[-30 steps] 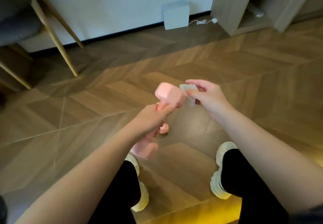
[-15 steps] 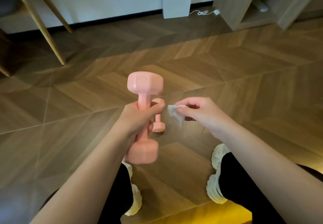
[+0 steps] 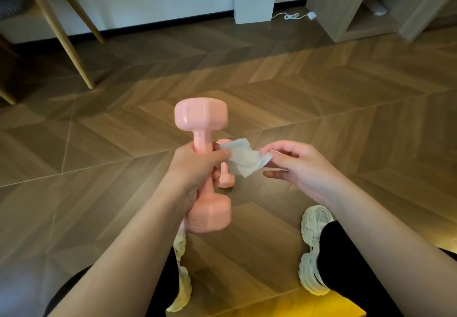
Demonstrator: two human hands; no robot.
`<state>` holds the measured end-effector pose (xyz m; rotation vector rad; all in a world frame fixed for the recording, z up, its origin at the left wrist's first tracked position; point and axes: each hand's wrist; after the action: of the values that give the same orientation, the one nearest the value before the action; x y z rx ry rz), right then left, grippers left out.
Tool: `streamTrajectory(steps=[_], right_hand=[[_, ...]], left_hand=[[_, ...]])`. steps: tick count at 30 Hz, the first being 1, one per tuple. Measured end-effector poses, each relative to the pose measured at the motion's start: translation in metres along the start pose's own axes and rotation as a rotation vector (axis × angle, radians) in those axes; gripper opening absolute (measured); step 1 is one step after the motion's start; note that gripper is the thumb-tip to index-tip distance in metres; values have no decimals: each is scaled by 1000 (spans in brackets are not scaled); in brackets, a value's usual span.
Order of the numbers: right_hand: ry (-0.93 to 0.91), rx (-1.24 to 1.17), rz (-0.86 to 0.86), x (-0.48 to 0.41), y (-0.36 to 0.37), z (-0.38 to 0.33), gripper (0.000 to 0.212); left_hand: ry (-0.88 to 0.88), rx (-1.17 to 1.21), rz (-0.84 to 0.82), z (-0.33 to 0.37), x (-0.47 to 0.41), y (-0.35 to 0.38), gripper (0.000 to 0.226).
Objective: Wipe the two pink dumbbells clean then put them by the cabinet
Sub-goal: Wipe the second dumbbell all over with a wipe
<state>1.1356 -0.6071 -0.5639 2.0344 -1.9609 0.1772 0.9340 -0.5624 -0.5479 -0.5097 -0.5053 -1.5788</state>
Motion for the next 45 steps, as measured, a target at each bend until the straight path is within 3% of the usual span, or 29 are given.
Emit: streamTrajectory(steps=[3,6,10,13,18,22,24,27,31,36,38,41,45], right_hand=[[77,-231,-76,-5,-5,-1,40],[191,-402,-46,-13,0,-2,28],[332,-383,-136,-17,17,10,23],[403,-392,-116,-18,21,16,38],[267,-507,40,-21,15,8,27],[71,-261,364,-21,9,1,16],[-50,-137,417,-19,8,-4,21],[-233,14,341,-12,13,-6,25],[-412,182,163,-7,14,-2,30],[-431,152,61,-9,9,-3,34],[-457,163,27,-9,11,-2,35],[-491,181,-13,-4,11,4,35],[-386,199,34,-7,11,5,34]], left_hand=[[14,-46,21,-1,-4,-7,14],[34,-94,25,-4,-6,-12,13],[34,-100,-11,-6,-6,-10,13],[34,-111,-30,-5,-4,-7,13],[56,-161,11,-2,-1,-6,9],[52,-198,-56,-4,6,-2,17],[69,-216,-145,-7,10,0,25],[120,-223,-260,-11,15,7,44],[215,-261,-229,-14,12,18,43],[430,-440,-219,-23,6,14,43],[457,-558,-183,-25,5,13,40],[452,-564,-142,-28,3,12,55],[486,-648,-136,-27,6,9,54]])
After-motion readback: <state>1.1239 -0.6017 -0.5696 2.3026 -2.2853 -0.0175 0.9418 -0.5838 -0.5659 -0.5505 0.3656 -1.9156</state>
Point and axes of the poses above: each hand's wrist, its own x-axis away from the middle knuckle, its own y-axis out of the palm, z = x × y, and after that the axes turned 4 degrees about -y, right-handed
